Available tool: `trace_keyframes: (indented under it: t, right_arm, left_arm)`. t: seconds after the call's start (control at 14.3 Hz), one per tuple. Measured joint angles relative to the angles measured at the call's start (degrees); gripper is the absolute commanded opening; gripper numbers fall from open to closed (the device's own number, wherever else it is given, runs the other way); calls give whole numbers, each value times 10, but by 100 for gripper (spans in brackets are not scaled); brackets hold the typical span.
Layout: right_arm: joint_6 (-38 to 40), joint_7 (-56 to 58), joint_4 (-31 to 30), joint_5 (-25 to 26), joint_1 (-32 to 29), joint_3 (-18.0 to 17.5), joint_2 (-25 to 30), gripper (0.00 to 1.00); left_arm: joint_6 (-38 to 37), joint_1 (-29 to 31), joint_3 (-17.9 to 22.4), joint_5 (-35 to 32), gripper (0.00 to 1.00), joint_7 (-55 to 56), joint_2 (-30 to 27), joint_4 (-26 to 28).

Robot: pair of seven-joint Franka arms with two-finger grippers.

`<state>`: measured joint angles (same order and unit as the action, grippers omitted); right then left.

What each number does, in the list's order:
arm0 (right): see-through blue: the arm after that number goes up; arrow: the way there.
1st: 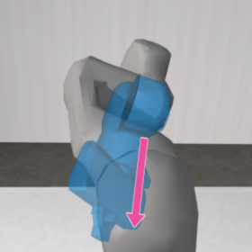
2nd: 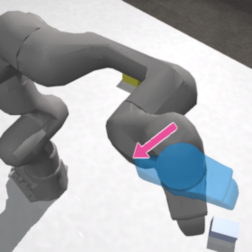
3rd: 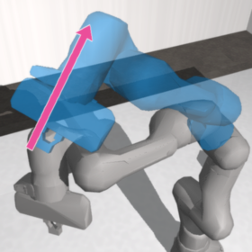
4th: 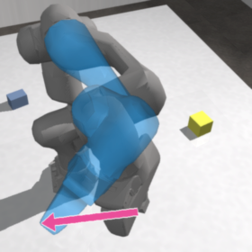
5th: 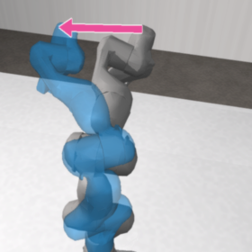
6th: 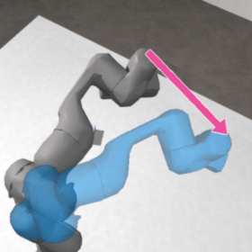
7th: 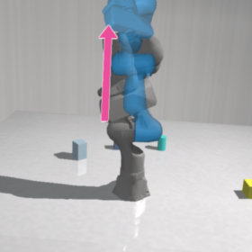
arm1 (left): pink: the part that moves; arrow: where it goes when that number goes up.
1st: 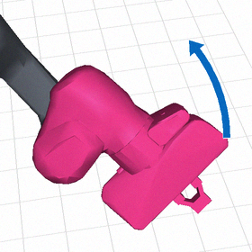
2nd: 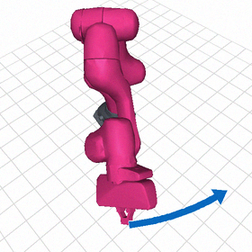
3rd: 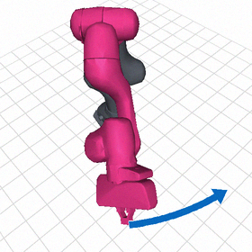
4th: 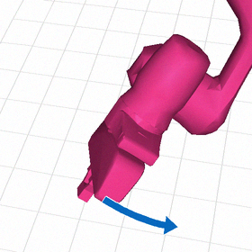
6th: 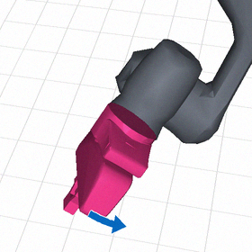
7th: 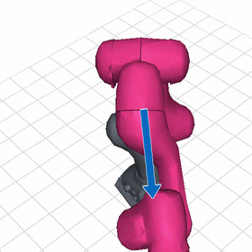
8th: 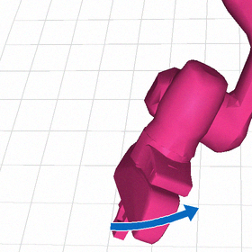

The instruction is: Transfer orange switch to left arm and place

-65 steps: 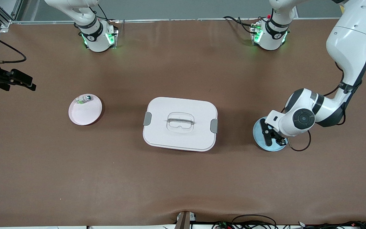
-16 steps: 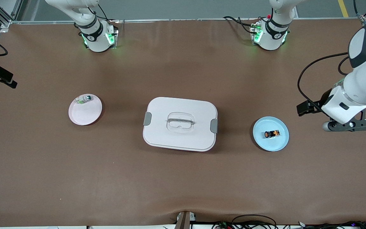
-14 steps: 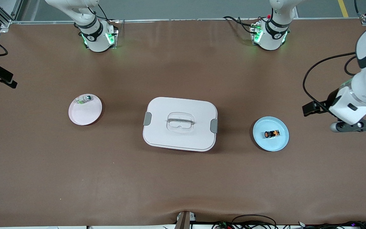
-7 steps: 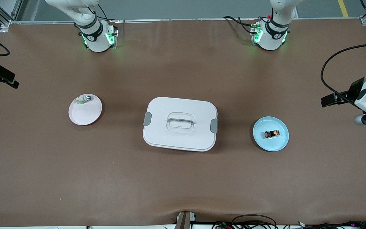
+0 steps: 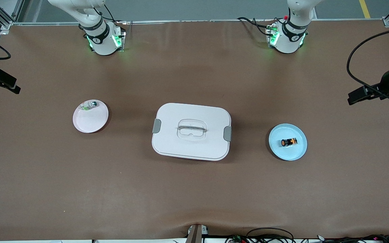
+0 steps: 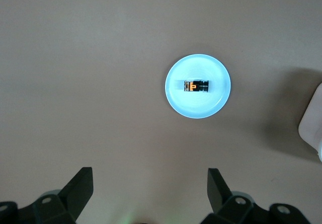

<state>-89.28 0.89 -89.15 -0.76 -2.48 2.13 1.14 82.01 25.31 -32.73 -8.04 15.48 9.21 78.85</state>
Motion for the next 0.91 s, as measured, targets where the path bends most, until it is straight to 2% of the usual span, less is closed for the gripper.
trace_keyframes:
  t: [0.21,0.28,0.63,0.91]
  right_arm:
    - [0,0,0,0,1,0,0,100]
    - [0,0,0,0,2,0,0,100]
    - [0,0,0,0,5,0,0,100]
    - [0,0,0,0,5,0,0,100]
  left_arm:
    - [-2,-137,160,38,100,-1,-24,1]
    - [-2,-163,191,49,100,-6,-29,1]
    - [-3,-233,283,72,100,-22,-61,29]
    - [-3,-245,312,83,100,-53,-86,51]
